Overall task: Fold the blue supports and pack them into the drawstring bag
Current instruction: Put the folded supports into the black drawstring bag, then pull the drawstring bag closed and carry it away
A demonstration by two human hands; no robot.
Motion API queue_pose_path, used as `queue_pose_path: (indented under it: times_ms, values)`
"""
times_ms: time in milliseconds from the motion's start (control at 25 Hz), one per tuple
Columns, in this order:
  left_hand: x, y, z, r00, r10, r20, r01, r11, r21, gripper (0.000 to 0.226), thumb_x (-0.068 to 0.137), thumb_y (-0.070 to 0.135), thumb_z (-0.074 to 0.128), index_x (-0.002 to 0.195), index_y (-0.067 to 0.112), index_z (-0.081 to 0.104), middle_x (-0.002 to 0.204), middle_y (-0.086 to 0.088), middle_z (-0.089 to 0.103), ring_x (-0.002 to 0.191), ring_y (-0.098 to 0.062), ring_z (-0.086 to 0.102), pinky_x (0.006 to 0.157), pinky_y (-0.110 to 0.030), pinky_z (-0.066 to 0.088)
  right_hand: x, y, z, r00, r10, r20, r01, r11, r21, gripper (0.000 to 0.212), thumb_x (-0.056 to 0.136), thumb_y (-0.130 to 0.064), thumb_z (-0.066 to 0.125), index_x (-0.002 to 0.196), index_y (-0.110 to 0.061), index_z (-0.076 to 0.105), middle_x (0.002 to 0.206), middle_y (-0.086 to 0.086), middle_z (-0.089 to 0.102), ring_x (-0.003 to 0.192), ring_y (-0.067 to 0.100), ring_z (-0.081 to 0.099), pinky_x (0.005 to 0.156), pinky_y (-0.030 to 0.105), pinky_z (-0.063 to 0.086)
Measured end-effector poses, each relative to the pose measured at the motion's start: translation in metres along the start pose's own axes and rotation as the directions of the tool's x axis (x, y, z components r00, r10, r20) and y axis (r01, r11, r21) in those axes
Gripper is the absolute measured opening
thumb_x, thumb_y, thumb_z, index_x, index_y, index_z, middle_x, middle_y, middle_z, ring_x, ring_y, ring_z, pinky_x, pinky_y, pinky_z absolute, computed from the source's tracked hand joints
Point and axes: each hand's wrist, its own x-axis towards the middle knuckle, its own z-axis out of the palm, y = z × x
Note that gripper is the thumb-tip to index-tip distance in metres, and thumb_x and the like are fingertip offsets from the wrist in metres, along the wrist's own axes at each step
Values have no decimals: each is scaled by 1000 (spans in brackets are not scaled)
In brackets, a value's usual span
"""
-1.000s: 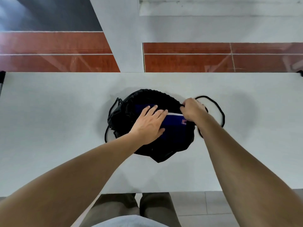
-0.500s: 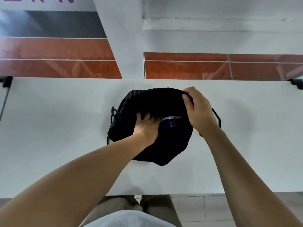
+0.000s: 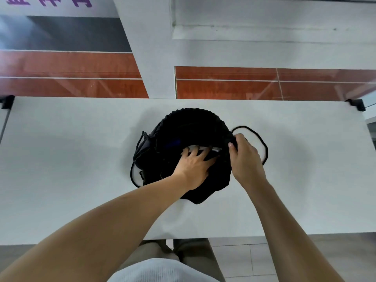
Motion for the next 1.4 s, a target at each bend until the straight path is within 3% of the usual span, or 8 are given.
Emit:
queue_pose_path:
  times_ms: [400,520,640,760,880,1160,1240,1400]
  values:
    - [-8,-9,-22,980,-48,192,55,998,-31,53,100,44,35,153,37,29,161,-3,26,144,-37,25,116,-58,17,-6,-16,-36,967,-134,-216,150,987,61,11,103,-21,50,104,-12,56,86,-1,64,77,21,57,68,33,43]
    - [-29,-13,-32,995,-20,-99,8,993,-117,49,98,35,44,146,30,41,148,-4,43,134,-32,41,112,-47,29,-3,-11,-41,981,55,-186,-17,980,200,11,98,-28,61,104,-19,61,84,-6,67,77,17,61,68,29,44]
    - [-58,-44,-48,837,-276,-472,148,946,-290,53,90,25,57,142,23,45,145,-1,48,129,-28,46,108,-42,36,-3,-5,-45,981,148,-125,-104,948,301,8,96,-30,62,102,-23,62,85,-8,67,75,3,61,57,12,40]
    - [-70,-100,-54,830,-507,-233,387,823,-416,76,86,43,63,151,27,28,150,-2,47,141,-30,36,112,-48,29,-11,-7,-46,984,141,-107,-95,931,351,5,98,-28,59,98,-24,62,86,-7,68,73,0,63,54,10,40]
    - [-74,-131,-49,871,-491,-28,446,813,-374,42,90,38,54,129,24,50,113,-5,69,112,-32,59,98,-45,33,-16,-14,-50,984,139,-113,-91,932,352,8,99,-26,56,98,-22,62,82,-7,68,71,8,65,54,14,43]
    - [-151,-166,-72,781,-419,-463,286,899,-330,22,103,27,43,87,18,56,60,4,63,67,-19,66,108,-40,32,-19,-19,-60,939,318,-134,-230,866,445,20,98,-18,48,108,-15,64,90,2,69,56,9,67,56,22,48]
    - [-174,-166,-90,800,-476,-365,196,782,-592,29,102,33,46,79,17,53,57,4,62,58,-15,64,83,-37,48,-19,-29,-58,938,332,-104,-241,835,494,22,97,-16,47,110,-12,64,95,4,70,64,16,67,56,24,50]
    - [-203,-175,-117,788,-576,-218,153,526,-837,62,92,57,57,72,-1,48,61,-7,42,51,-19,42,58,-32,33,-18,-40,-68,950,312,-18,-211,683,699,18,95,-9,54,107,-10,67,91,11,67,57,17,53,55,22,48]
